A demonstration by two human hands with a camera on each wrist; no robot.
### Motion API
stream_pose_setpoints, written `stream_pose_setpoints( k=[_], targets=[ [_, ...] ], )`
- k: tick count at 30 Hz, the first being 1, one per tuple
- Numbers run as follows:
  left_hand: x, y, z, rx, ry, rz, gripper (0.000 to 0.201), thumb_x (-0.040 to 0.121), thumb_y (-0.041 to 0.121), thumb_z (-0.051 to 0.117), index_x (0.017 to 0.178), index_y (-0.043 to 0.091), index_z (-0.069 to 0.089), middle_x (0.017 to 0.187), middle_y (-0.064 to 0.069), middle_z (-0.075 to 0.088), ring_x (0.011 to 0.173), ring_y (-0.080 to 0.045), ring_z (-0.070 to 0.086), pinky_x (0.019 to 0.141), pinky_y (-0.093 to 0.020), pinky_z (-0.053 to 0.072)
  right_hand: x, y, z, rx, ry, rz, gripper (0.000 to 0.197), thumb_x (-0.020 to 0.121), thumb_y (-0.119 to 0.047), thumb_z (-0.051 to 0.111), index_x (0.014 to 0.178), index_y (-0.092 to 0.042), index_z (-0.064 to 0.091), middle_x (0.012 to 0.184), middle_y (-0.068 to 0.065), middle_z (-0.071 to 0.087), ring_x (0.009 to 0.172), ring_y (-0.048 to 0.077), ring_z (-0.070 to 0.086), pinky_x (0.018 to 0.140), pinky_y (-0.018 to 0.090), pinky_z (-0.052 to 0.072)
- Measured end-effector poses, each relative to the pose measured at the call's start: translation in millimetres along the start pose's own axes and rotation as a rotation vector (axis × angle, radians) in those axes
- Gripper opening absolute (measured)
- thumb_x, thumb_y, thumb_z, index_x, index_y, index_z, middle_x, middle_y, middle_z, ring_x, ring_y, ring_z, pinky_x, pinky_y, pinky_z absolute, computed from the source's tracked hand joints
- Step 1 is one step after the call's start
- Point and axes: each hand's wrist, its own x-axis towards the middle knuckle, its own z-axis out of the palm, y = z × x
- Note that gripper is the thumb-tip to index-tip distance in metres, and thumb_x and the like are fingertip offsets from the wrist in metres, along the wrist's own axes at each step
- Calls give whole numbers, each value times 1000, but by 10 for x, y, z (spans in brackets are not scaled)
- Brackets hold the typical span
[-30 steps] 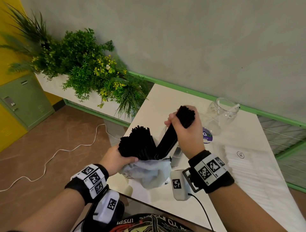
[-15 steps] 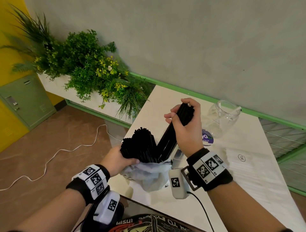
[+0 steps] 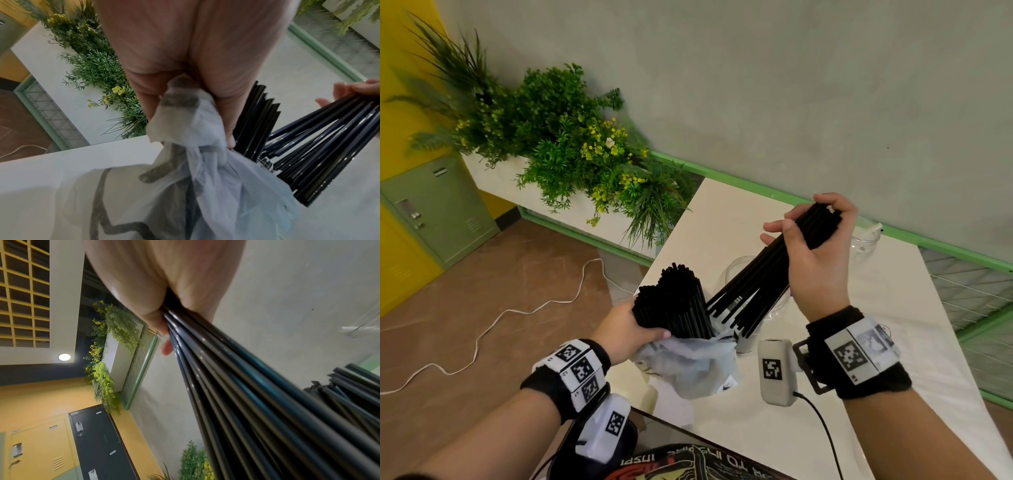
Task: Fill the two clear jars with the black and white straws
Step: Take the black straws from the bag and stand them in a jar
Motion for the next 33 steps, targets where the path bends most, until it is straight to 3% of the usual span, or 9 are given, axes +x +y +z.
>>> stream_pose_setpoints(
  k=[7, 10, 14, 17, 21, 24, 27, 30, 33],
  targets=[
    [2, -3, -13, 18, 6, -16, 45, 69, 22, 84, 105, 23, 55, 99, 4, 65, 97, -16, 60, 80, -27, 45, 164, -54, -138, -23, 190, -171, 44, 90, 16, 40, 110, -22, 33, 99, 9, 50, 95, 26, 65, 87, 47, 54],
    [6, 2, -11, 14, 6, -23, 45, 69, 22, 84, 104, 24, 55, 99, 5, 65, 97, -16, 60, 80, -27, 45, 217, -17, -180, -86, 252, -294, 45, 86, 19, 37, 111, -16, 30, 99, 7, 47, 99, 32, 64, 83, 29, 51],
    [13, 0, -17, -1, -6, -25, 46, 68, 21, 84, 104, 25, 56, 101, 5, 65, 99, -16, 60, 82, -28, 46, 197, 119, -189, -137, 251, -270, 47, 85, 18, 36, 110, -21, 32, 98, 1, 47, 100, 30, 63, 86, 33, 51],
    [11, -9, -21, -11, -2, -24, 47, 68, 20, 85, 105, 25, 56, 103, 5, 66, 100, -16, 60, 85, -28, 46, 193, 113, -207, -149, 273, -274, 47, 84, 19, 35, 110, -21, 32, 98, -3, 45, 100, 31, 61, 85, 24, 49],
    [29, -4, -19, 3, -1, -24, 43, 68, 20, 85, 98, 29, 56, 100, 7, 66, 98, -15, 61, 86, -30, 47, 210, 75, -188, -155, 267, -306, 49, 83, 18, 36, 113, -20, 32, 99, -2, 44, 96, 30, 60, 85, 35, 52],
    [39, -6, -12, 8, -6, -35, 45, 67, 21, 85, 102, 25, 58, 101, 5, 67, 98, -16, 61, 87, -32, 49, 246, 247, -153, -207, 243, -222, 53, 83, 14, 38, 114, -29, 34, 103, -1, 43, 93, 22, 60, 89, 48, 51],
    [43, 0, -10, 4, -14, -39, 45, 67, 21, 85, 103, 23, 59, 99, 4, 67, 96, -15, 62, 84, -31, 50, 284, 502, -105, -272, 229, -126, 54, 84, 11, 39, 112, -36, 35, 103, 0, 43, 94, 22, 60, 91, 51, 49],
    [30, 27, -9, 8, -15, -17, 41, 69, 19, 84, 99, 27, 56, 96, 8, 65, 94, -13, 61, 76, -23, 46, 257, 717, -76, -308, 197, -126, 48, 86, 8, 42, 111, -33, 37, 104, 8, 47, 97, 22, 60, 96, 45, 46],
    [11, 52, -8, 26, -12, -2, 39, 70, 18, 83, 93, 29, 54, 92, 10, 64, 90, -13, 61, 69, -19, 43, 157, 913, -63, -350, 115, -117, 36, 88, 6, 46, 114, -18, 38, 103, 14, 54, 100, 18, 58, 97, 25, 43]
  ],
)
